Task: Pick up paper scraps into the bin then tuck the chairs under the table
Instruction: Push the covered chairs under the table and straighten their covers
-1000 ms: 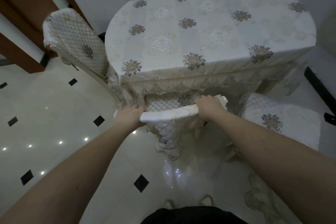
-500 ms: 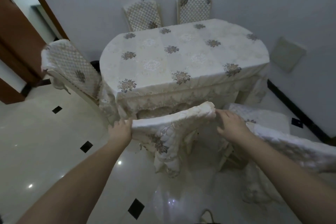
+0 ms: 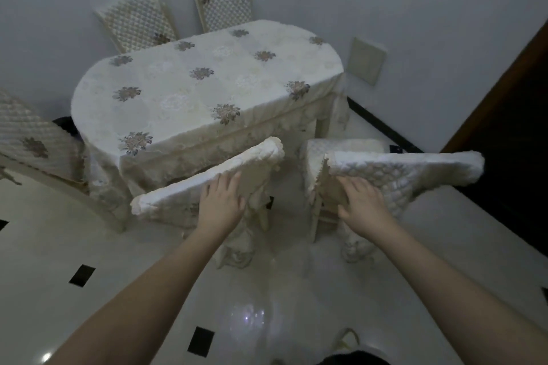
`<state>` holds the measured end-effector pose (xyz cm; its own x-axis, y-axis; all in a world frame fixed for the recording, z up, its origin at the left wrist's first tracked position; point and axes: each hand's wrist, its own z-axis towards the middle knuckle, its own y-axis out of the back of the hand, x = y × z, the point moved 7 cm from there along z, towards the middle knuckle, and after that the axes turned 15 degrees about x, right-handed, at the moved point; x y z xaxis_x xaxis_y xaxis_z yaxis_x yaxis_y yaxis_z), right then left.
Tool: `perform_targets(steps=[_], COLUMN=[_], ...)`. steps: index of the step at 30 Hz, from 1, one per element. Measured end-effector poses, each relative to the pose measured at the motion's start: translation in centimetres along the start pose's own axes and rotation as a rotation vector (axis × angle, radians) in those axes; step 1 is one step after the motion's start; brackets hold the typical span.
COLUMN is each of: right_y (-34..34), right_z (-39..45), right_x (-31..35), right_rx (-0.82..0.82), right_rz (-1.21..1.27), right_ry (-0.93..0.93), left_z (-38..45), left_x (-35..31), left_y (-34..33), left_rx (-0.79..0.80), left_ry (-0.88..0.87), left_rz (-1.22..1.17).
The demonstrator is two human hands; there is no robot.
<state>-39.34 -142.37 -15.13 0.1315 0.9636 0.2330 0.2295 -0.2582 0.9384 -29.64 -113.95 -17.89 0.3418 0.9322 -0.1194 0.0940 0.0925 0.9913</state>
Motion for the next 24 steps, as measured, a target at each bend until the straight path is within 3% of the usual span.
perform_targets(steps=[15,19,24], right_y=[4.5,5.6,6.0], right_z=[-5.7,-5.8,-4.0], right_x=[-18.9,-24.1,-27.8], right_rx=[-0.081,-0.096,-0.066], right_rz=[0.059,0.071,0.073], right_ry=[-0.143,-0.163,-0.163], left_z=[5.8,7.9,9.8], left_x=[-26.3,-31.0,-32.2], left_y=[-2.3,-3.6,-4.5], left_rx=[0.093,0.144,0.178], left_ry=[-0.366,-0.342,-0.293], left_rz=[0.095,0.101,0.125])
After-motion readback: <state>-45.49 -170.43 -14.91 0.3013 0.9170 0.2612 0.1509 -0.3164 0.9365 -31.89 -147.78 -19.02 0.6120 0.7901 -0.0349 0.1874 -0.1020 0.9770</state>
